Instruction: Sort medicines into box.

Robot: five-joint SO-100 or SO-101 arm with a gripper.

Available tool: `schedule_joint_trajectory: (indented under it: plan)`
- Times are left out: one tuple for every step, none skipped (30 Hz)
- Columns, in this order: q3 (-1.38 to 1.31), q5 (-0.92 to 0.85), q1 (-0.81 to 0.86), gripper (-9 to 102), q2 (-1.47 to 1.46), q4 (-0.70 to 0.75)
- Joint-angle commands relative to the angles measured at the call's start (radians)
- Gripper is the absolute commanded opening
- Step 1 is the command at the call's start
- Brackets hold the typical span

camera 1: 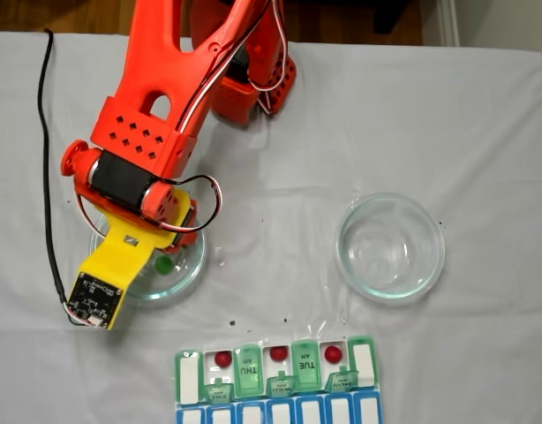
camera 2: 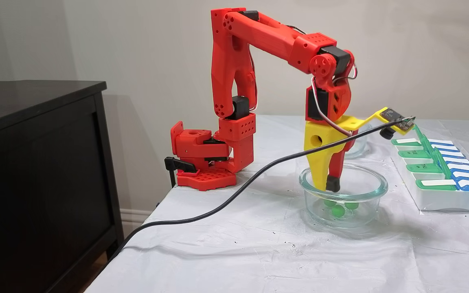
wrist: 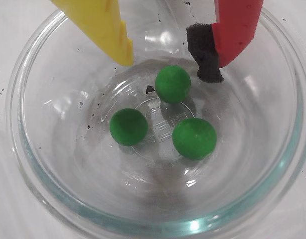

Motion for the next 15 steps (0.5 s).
schedule_joint_trajectory:
  plan:
    - [-0.003, 0.006, -0.017, 20, 0.028, -0.021]
    - [-0.002, 0.009, -0.017, 20, 0.028, -0.025]
    - [0.000, 0.011, -0.020, 20, 0.028, -0.028]
    - [0.002, 0.012, -0.021, 20, 0.028, -0.031]
    - [0.005, 0.015, -0.023, 20, 0.028, -0.034]
    - [0.006, 0.017, -0.025, 20, 0.026, -0.040]
    - [0.011, 0.018, -0.026, 19, 0.025, -0.046]
    - [0.014, 0.020, -0.026, 19, 0.023, -0.055]
    - [0.018, 0.023, -0.028, 18, 0.018, -0.067]
    - [0.020, 0.025, -0.029, 18, 0.014, -0.074]
    - [0.021, 0.031, -0.031, 16, 0.008, -0.084]
    - [0.023, 0.035, -0.034, 15, 0.000, -0.089]
    - [0.020, 0.037, -0.035, 15, -0.008, -0.091]
    - [0.014, 0.040, -0.037, 16, -0.017, -0.089]
    - [0.008, 0.040, -0.037, 16, -0.021, -0.087]
